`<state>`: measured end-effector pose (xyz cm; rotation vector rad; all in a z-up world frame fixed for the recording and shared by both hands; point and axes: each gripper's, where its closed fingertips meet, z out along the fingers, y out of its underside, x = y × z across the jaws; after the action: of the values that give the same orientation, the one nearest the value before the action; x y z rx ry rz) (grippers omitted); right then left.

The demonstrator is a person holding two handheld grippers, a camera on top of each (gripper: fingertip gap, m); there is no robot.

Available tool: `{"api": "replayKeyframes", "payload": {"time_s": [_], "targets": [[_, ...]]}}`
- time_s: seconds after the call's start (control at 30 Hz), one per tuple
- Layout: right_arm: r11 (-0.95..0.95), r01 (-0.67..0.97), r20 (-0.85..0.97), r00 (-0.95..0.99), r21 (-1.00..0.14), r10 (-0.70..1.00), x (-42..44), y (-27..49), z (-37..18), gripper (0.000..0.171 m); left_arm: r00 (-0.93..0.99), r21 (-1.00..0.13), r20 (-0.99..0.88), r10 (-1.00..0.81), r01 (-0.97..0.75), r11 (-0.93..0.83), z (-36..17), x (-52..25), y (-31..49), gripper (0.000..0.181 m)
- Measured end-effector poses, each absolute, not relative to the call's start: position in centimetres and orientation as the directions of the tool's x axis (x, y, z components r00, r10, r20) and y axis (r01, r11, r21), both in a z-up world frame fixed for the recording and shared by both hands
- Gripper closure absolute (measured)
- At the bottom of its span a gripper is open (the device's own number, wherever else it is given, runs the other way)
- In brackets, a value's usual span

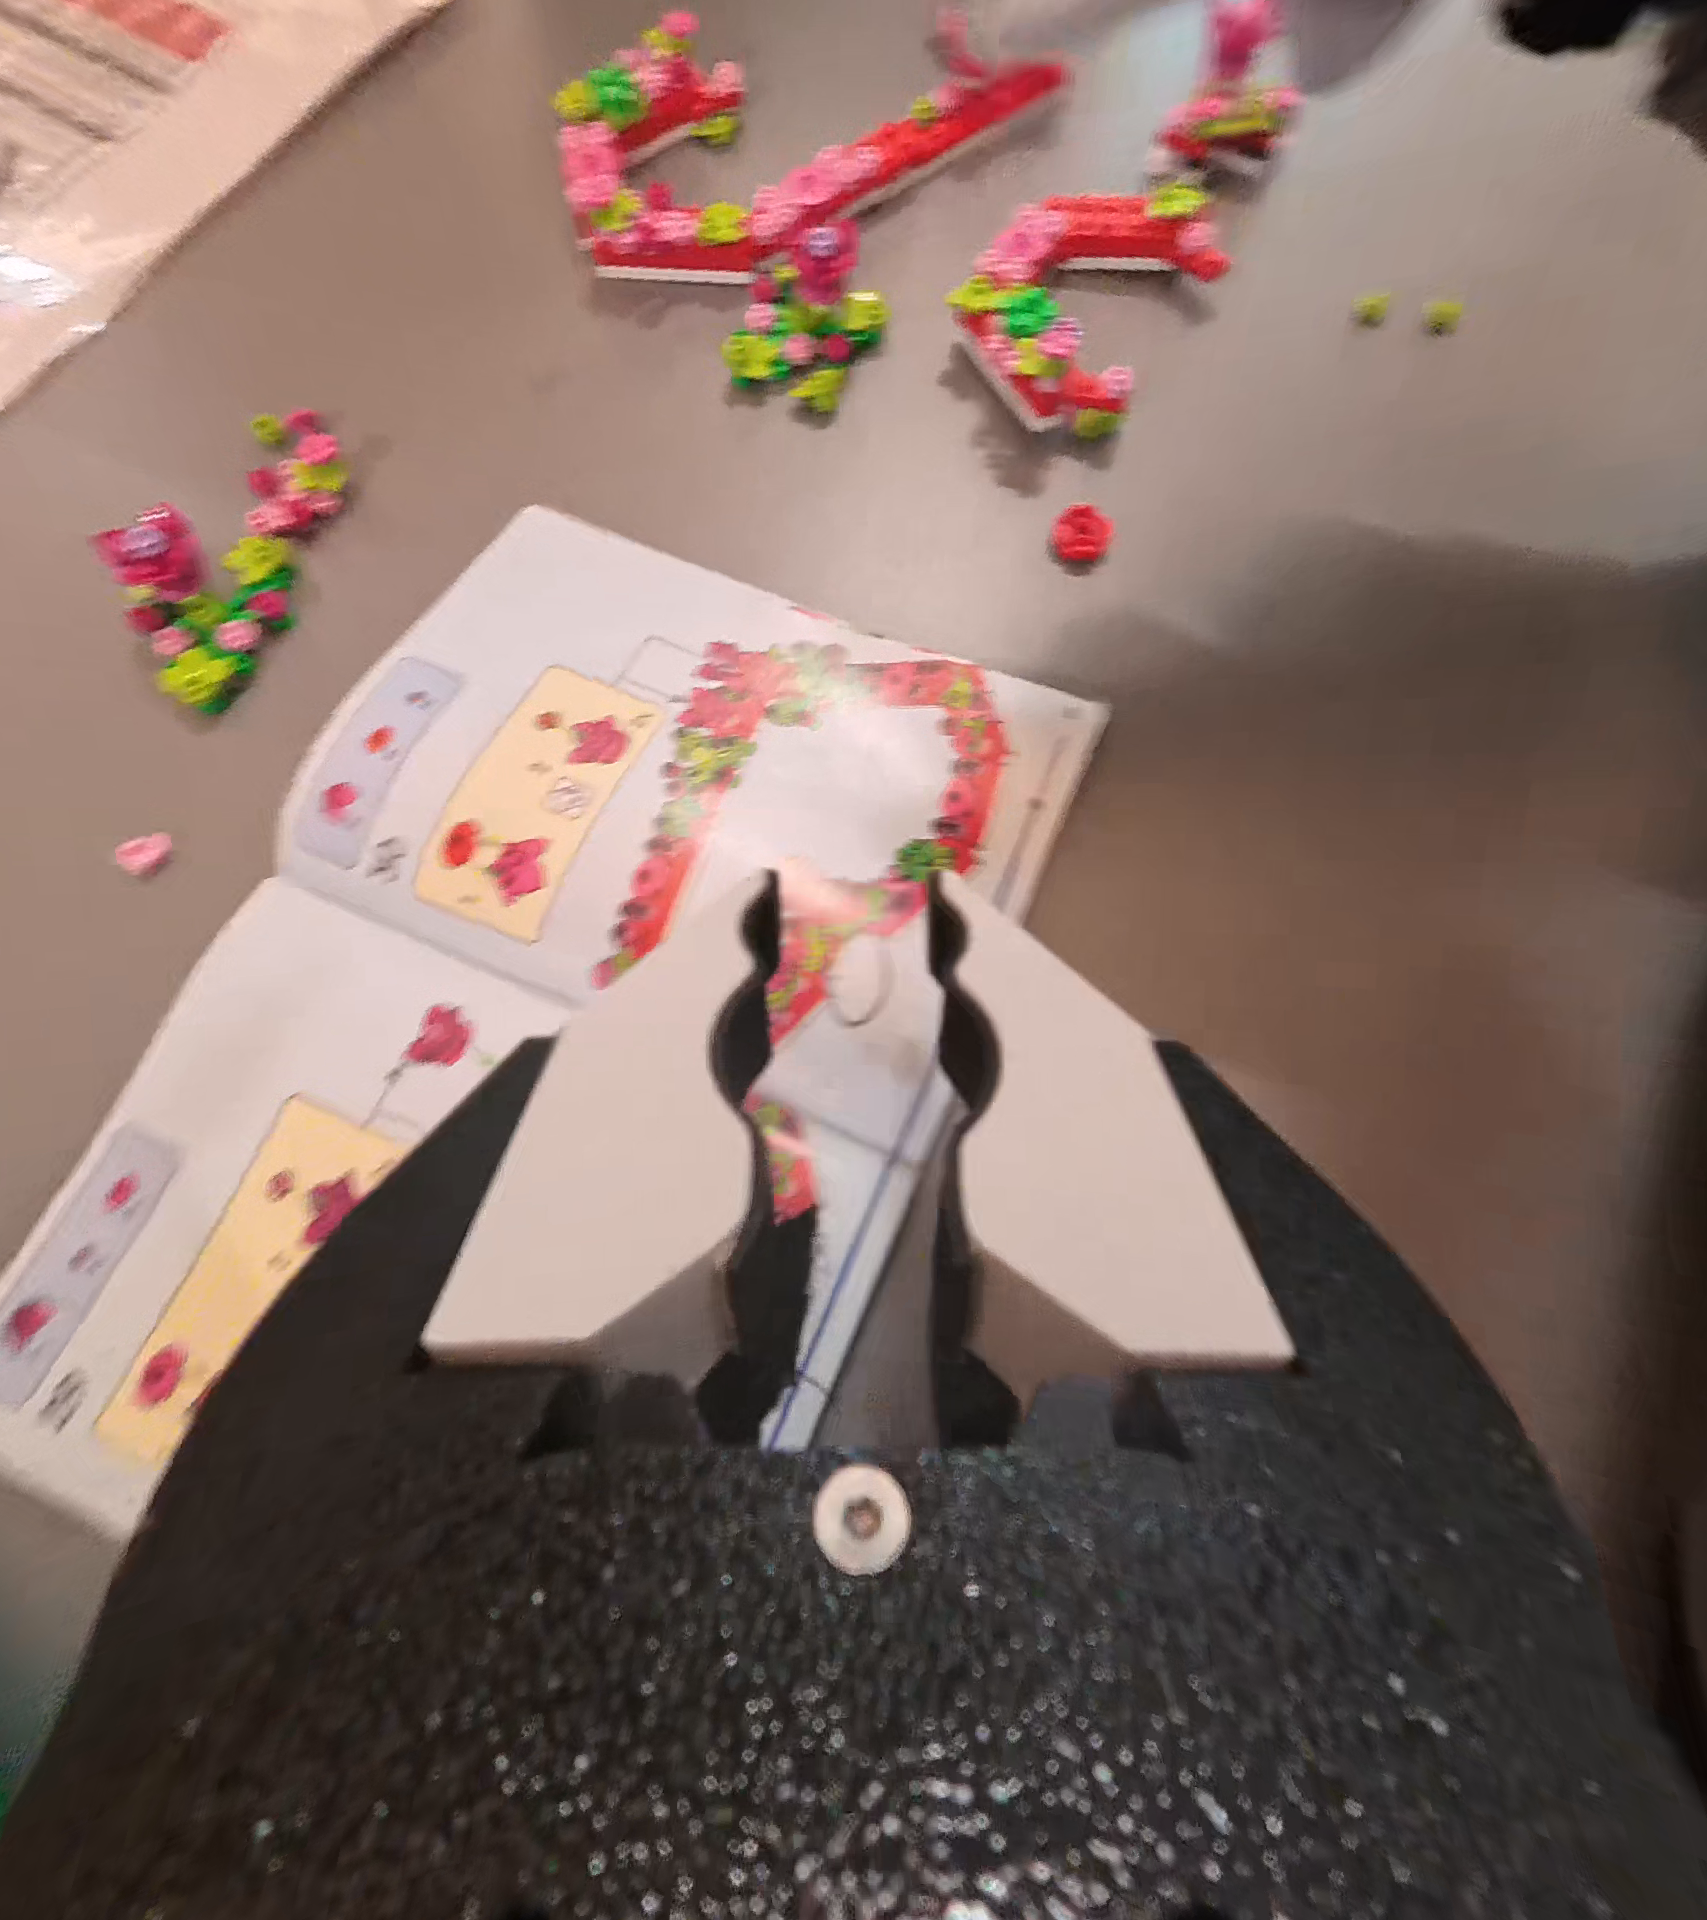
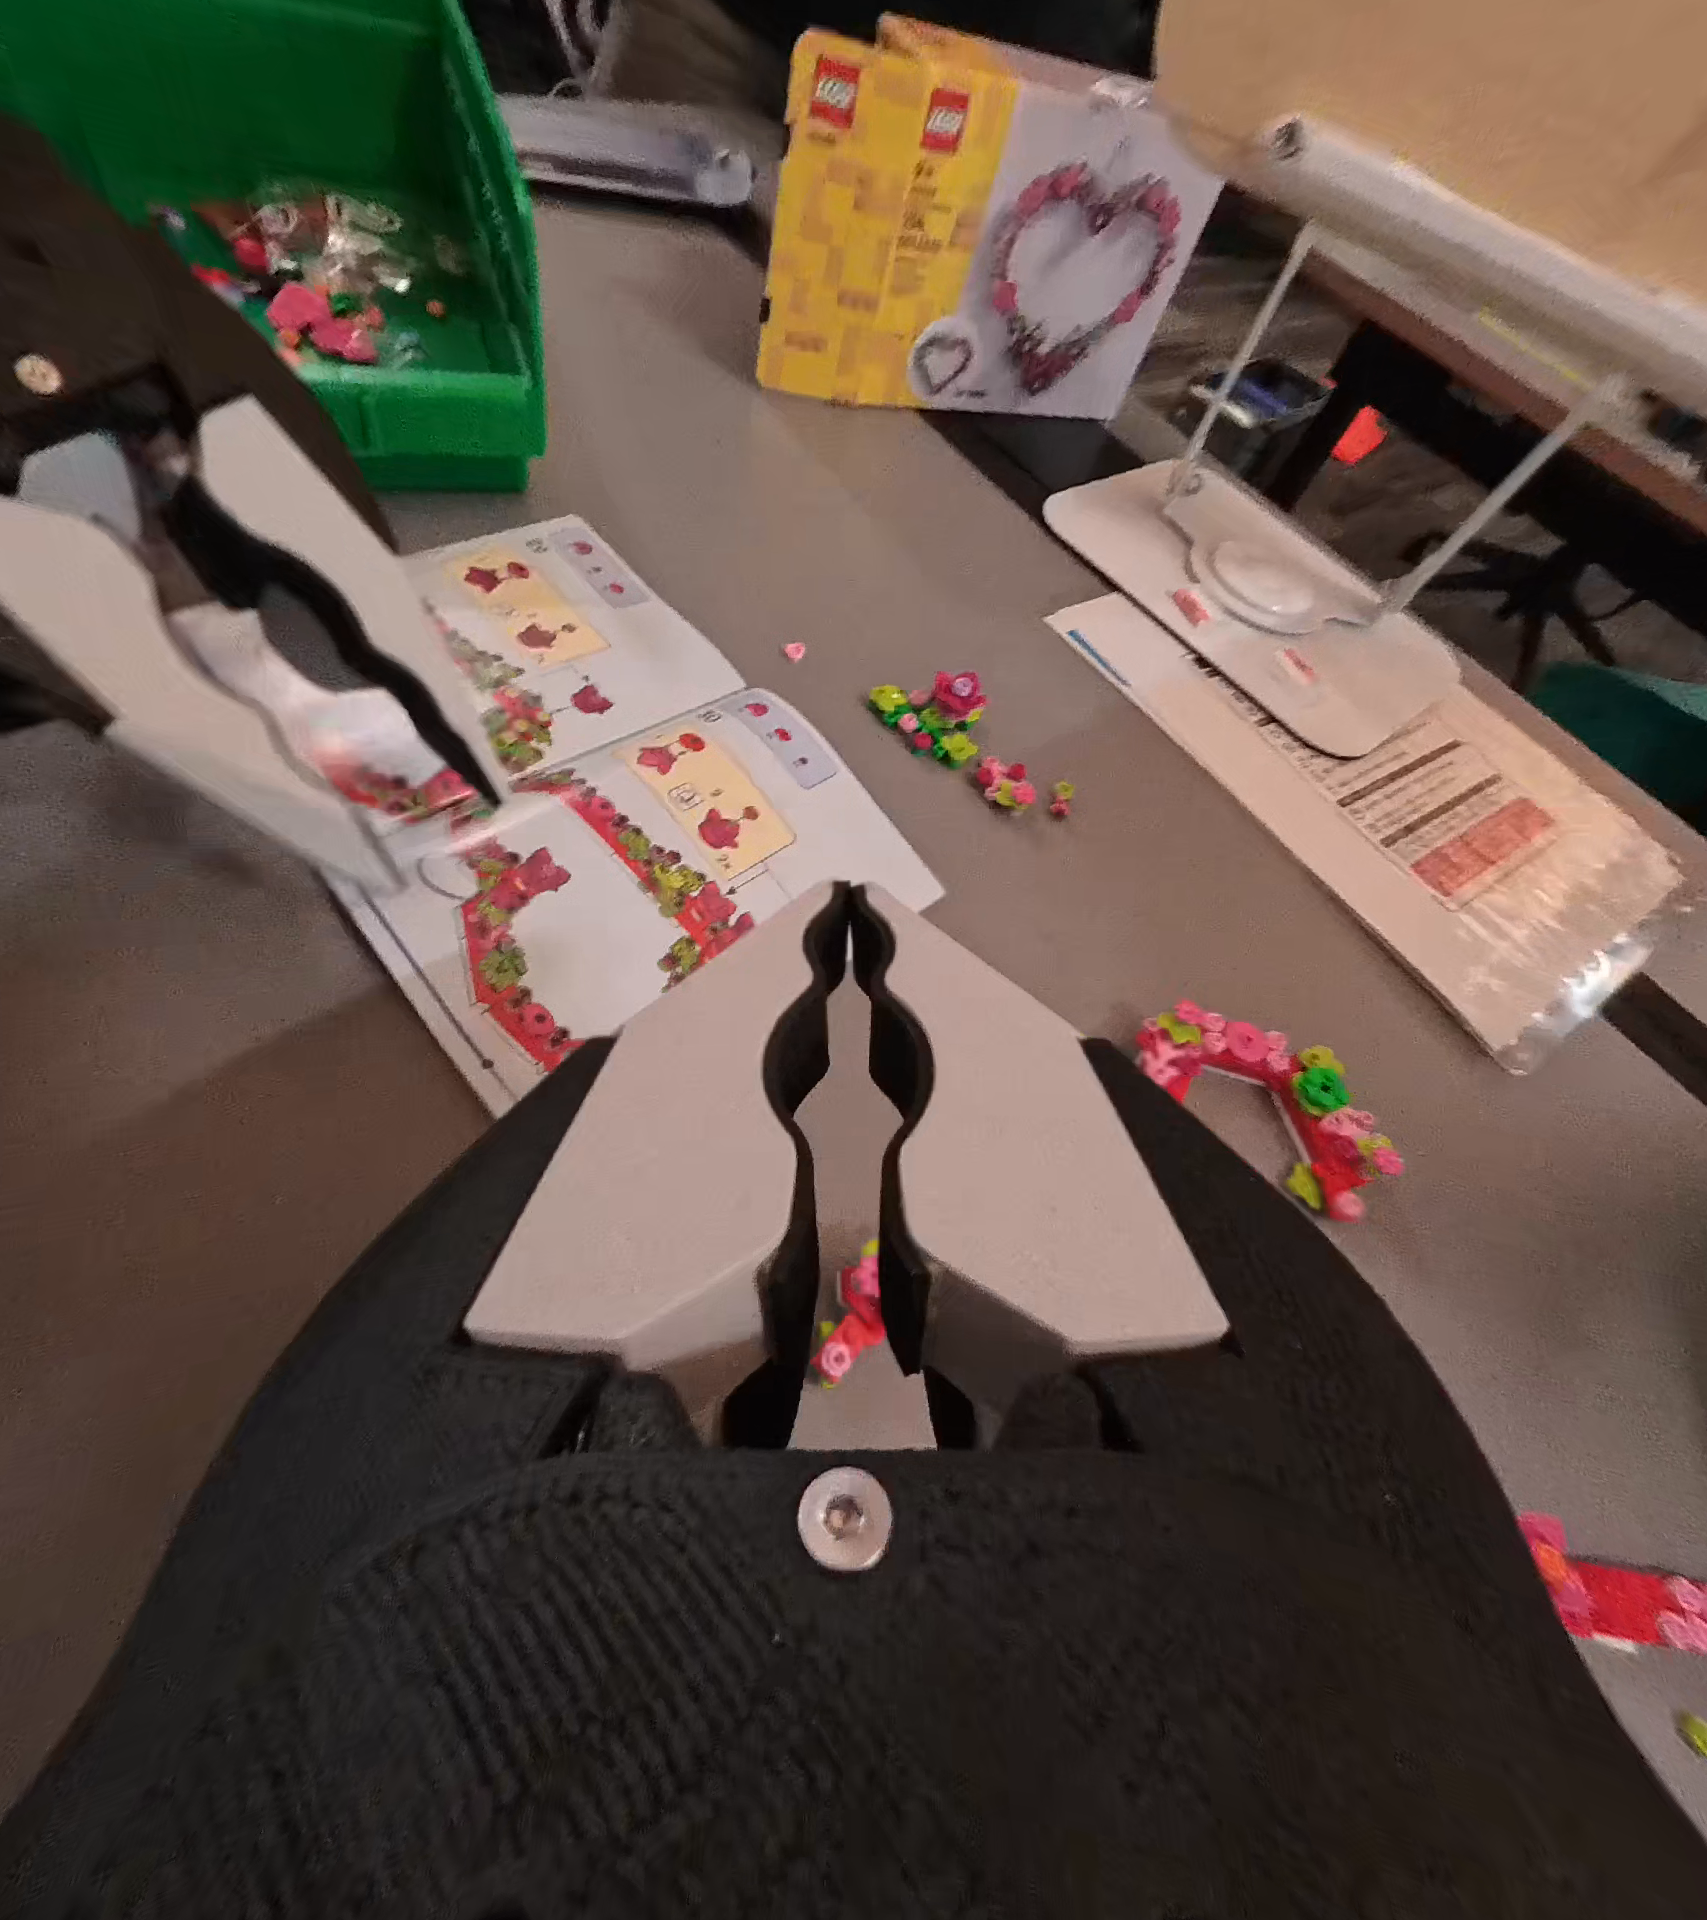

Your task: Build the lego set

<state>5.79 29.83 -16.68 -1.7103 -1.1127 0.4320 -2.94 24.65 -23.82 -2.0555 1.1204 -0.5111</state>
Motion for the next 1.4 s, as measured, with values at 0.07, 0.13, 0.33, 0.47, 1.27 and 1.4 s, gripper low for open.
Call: {"api": "replayKeyframes", "payload": {"time_s": [0.07,0.13,0.33,0.47,1.27,1.4], "targets": [[-0.039,0.441,0.245,0.566,-0.897,0.787,6.9,30.6,-15.6,0.171,0.464,-0.759,0.013,-0.886,-0.572,-0.310,-24.0,-1.5,23.5,0.131],[0.012,0.446,0.304,0.589,-0.895,0.749,7.9,30.9,-14.7,0.171,0.410,-0.767,0.001,-0.912,-0.585,-0.264,-24.1,-0.1,23.0,0.121],[0.170,0.537,0.538,0.663,-0.826,0.521,13.0,32.9,-12.9,0.171,0.341,-0.813,-0.022,-0.940,-0.553,-0.182,-24.4,1.8,23.0,0.132],[0.172,0.513,0.538,0.758,-0.841,0.368,16.6,34.0,-11.6,0.171,0.435,-0.902,-0.108,-0.894,-0.421,-0.096,-21.9,1.1,25.3,0.129],[-0.053,0.432,0.156,0.435,-0.900,0.887,8.6,26.5,-16.6,0.148,0.933,-0.999,0.039,-0.357,0.035,-0.018,-9.2,-16.7,26.8,0.114],[-0.240,0.566,0.058,0.457,-0.789,0.888,8.5,24.6,-22.4,0.150,0.929,-1.000,-0.007,-0.371,-0.009,-0.003,-10.1,-16.3,24.9,0.117]]}}
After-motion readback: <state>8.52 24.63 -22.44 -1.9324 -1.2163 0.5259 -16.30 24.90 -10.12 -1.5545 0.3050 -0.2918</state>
